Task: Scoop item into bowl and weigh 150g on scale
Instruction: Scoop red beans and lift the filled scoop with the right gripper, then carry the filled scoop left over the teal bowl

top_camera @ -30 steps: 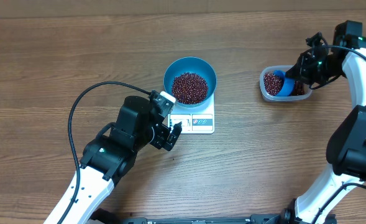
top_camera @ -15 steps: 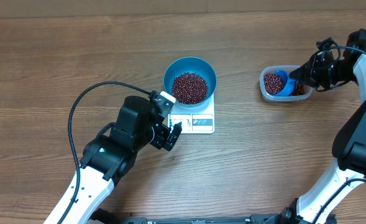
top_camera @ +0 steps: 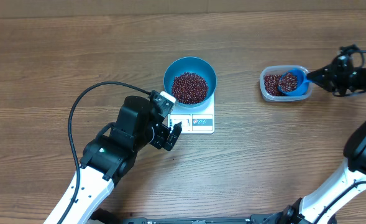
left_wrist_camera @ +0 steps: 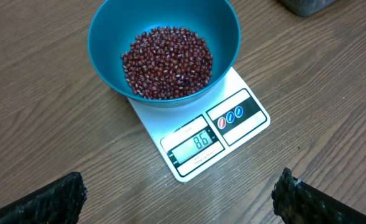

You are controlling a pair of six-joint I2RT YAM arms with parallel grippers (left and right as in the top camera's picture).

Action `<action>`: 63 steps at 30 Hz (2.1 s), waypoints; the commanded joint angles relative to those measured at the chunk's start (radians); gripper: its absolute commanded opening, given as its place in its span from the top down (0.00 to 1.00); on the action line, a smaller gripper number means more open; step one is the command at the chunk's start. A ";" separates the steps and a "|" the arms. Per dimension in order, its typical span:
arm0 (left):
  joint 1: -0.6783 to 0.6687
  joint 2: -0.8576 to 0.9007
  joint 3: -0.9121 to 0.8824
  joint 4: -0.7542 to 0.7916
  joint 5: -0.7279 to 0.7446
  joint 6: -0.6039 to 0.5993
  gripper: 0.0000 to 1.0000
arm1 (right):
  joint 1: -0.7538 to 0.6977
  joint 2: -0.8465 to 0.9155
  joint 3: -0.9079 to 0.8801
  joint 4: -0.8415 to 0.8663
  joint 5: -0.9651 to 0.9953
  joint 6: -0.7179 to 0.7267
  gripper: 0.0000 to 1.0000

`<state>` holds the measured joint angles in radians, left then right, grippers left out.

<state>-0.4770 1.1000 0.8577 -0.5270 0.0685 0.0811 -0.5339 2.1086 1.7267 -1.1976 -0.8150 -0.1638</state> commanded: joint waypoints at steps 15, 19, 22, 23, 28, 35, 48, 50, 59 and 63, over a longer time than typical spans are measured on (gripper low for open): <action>0.005 0.003 -0.002 0.003 0.011 0.008 0.01 | -0.039 0.011 -0.005 -0.040 -0.272 -0.055 0.96; 0.005 0.003 -0.002 0.003 0.011 0.008 0.00 | -0.039 0.011 -0.005 -0.045 -0.320 -0.055 0.96; 0.005 0.003 -0.002 0.004 0.011 0.008 0.00 | -0.039 0.011 -0.005 -0.066 -0.378 -0.084 0.96; 0.005 0.003 -0.002 0.004 0.011 0.008 0.00 | -0.039 0.011 -0.005 -0.085 -0.408 -0.120 0.96; 0.005 0.003 -0.002 0.004 0.011 0.008 0.00 | -0.039 0.010 -0.005 -0.169 -0.452 -0.235 0.96; 0.005 0.003 -0.002 0.004 0.011 0.008 0.00 | -0.017 0.006 -0.003 -0.264 -0.511 -0.329 0.96; 0.005 0.003 -0.002 0.004 0.011 0.008 0.00 | 0.139 -0.043 0.074 -0.346 -0.549 -0.368 0.96; 0.005 0.003 -0.002 0.004 0.011 0.008 0.00 | 0.180 -0.048 0.092 -0.346 -0.549 -0.362 0.96; 0.005 0.003 -0.002 0.004 0.011 0.008 0.00 | 0.368 -0.051 0.152 -0.328 -0.564 -0.361 0.96; 0.005 0.003 -0.002 0.004 0.011 0.008 0.01 | 0.444 -0.051 0.155 -0.262 -0.566 -0.361 0.96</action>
<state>-0.4770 1.1000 0.8577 -0.5270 0.0685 0.0811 -0.1299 2.1082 1.8473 -1.4834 -1.3331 -0.5182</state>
